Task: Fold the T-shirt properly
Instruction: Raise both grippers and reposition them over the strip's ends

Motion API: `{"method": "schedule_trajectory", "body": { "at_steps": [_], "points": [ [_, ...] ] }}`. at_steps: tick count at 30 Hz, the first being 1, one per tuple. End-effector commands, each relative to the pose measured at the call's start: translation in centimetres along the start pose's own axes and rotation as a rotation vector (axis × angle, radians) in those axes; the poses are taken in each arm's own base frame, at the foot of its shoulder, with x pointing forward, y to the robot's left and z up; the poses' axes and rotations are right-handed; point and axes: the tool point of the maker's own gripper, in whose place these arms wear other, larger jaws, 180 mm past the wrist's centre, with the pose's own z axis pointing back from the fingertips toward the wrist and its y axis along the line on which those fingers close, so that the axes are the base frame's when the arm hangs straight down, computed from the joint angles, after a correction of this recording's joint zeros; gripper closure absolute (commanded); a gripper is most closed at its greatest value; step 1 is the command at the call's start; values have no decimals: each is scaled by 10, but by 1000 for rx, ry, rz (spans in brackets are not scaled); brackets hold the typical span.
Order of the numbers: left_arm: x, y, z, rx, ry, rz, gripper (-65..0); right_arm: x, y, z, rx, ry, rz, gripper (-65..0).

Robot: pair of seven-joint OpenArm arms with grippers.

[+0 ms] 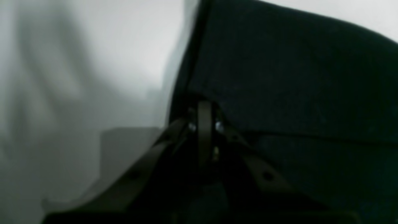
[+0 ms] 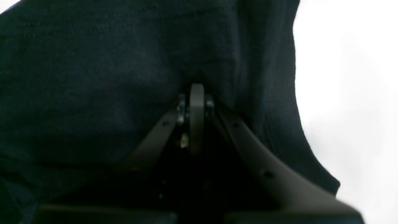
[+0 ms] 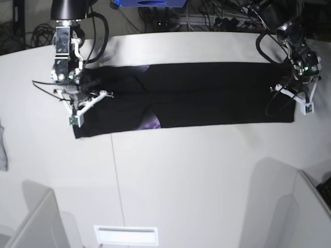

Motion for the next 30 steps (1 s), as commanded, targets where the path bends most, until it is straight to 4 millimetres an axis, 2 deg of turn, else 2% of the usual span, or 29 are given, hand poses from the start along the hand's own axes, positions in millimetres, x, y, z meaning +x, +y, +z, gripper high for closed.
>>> {"method": "schedule_trajectory", "body": {
  "at_steps": [1, 8, 15, 21, 24, 27, 30],
  "points": [
    [-2, -3, -3, -2, 34, -22, 0, -5, -10, -2, -33, 41, 8, 0],
    [34, -19, -15, -40, -14, -5, 0, 22, -9, -14, -32, 16, -2, 0],
    [56, -13, -11, -25, -58, -16, 0, 46, -8, -9, -30, -36, -1, 0],
    [94, -6, 20, 24, -183, -65, 0, 66, -1, 11, -17, -83, 7, 0],
    [106, -4, 34, 38, -178, -69, 0, 85, 6, 28, -4, -142, 18, 0],
    [127, -9, 57, 31, -236, -120, 0, 104, 11, 51, 5, -210, 28, 0],
    [126, -1, 77, 34, -246, -197, 0, 113, 16, 77, 12, -284, 44, 0]
  ]
}}
